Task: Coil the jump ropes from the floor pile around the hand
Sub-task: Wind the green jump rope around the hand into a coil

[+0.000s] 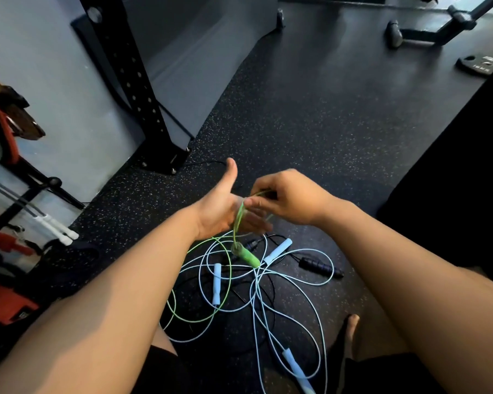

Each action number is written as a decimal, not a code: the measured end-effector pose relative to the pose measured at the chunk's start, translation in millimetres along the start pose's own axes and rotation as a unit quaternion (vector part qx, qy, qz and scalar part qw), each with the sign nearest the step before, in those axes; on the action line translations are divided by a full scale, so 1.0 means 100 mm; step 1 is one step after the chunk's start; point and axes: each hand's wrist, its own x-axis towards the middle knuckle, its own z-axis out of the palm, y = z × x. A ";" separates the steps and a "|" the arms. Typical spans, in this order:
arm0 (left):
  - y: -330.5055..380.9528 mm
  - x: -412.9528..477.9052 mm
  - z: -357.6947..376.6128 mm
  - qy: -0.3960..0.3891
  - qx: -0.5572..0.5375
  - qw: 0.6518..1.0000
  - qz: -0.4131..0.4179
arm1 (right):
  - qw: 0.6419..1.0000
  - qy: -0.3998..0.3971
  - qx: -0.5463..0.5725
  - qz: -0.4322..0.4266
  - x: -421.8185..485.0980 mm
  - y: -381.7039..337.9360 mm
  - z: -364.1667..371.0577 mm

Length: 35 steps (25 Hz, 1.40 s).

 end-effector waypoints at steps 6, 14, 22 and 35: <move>0.09 -0.03 0.13 -0.070 -0.131 0.989 0.027 | 0.988 0.075 0.115 0.076 -0.04 0.30 -0.06; 0.11 -0.04 0.12 -0.033 -0.331 0.930 0.157 | 0.971 -0.016 0.140 0.194 -0.12 0.43 0.20; 0.12 0.01 -0.03 0.053 -0.332 0.911 0.238 | 0.967 -0.137 0.100 0.192 -0.10 0.26 0.28; -0.02 0.25 0.05 0.131 -0.066 0.981 0.129 | 0.997 -0.074 0.018 0.014 -0.09 -0.05 -0.01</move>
